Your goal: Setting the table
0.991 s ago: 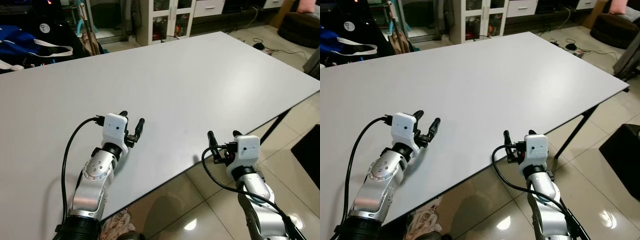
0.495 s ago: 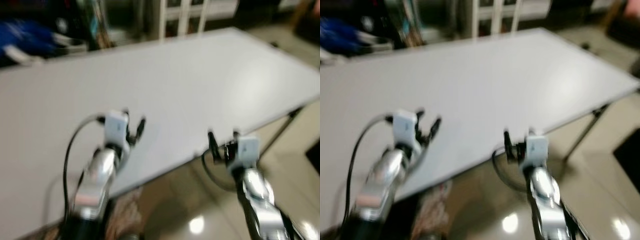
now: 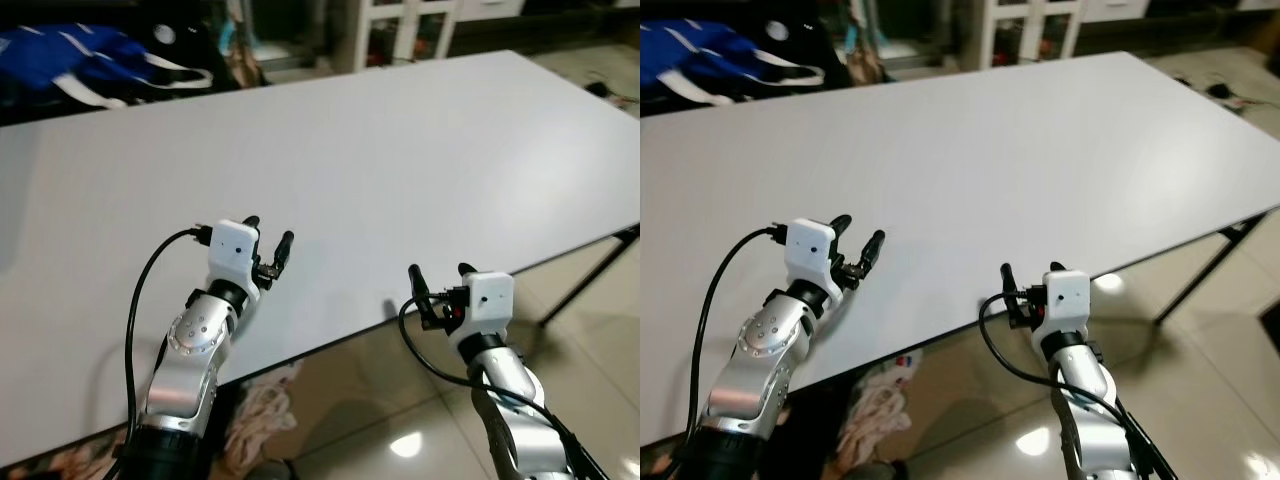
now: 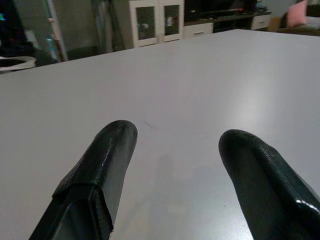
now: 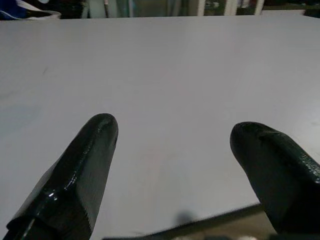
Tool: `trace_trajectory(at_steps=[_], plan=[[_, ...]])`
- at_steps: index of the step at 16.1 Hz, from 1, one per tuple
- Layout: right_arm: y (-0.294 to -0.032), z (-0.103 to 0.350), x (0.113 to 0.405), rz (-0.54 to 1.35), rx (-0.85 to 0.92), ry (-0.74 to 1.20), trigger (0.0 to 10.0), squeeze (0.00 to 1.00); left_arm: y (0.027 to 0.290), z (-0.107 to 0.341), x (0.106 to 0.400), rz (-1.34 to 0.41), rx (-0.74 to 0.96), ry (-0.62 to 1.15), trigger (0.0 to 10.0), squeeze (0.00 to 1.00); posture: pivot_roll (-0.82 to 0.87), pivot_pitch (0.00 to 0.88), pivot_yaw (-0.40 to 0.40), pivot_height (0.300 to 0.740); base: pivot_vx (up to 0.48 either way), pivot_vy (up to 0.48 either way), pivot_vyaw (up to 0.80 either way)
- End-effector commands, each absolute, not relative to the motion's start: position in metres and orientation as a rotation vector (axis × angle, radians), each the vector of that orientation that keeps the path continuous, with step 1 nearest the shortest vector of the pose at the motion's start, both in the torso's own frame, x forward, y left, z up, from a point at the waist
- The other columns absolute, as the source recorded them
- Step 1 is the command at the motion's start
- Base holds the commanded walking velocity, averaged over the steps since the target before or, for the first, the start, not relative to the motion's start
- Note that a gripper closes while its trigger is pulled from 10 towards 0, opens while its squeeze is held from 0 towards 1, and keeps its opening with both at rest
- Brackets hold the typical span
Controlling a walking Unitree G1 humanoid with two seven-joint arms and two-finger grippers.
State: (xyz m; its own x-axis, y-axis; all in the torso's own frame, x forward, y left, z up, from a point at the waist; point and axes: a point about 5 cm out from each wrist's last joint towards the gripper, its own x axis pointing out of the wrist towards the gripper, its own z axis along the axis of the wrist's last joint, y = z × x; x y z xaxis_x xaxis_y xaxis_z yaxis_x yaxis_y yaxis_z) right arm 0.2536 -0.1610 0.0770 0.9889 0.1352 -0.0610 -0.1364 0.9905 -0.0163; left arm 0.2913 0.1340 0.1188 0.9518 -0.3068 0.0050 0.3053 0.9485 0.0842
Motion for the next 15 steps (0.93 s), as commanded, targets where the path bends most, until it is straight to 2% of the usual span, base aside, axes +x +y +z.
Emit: trace_trajectory(at_steps=[1,12,15], plan=[[-0.1599,0.0800,0.2548,0.144,-0.002,0.055,10.0,0.00,0.1337,0.1189,0.2920,-0.307,0.096,-0.013,10.0,0.00,0.01,0.000,-0.015,0.740,0.000,0.000,0.73],[-0.1590,0.0809,0.2577,0.175,-0.006,0.062,10.0,0.00,0.1334,0.1175,0.2908,-0.289,0.116,-0.008,10.0,0.00,0.02,0.000,-0.038,0.740,0.000,0.000,0.72],[-0.1637,0.0831,0.2579,0.110,-0.010,0.042,10.0,0.00,0.1360,0.1145,0.2903,-0.287,0.091,0.010,10.0,0.00,0.02,0.000,-0.023,0.740,0.000,0.000,0.45]])
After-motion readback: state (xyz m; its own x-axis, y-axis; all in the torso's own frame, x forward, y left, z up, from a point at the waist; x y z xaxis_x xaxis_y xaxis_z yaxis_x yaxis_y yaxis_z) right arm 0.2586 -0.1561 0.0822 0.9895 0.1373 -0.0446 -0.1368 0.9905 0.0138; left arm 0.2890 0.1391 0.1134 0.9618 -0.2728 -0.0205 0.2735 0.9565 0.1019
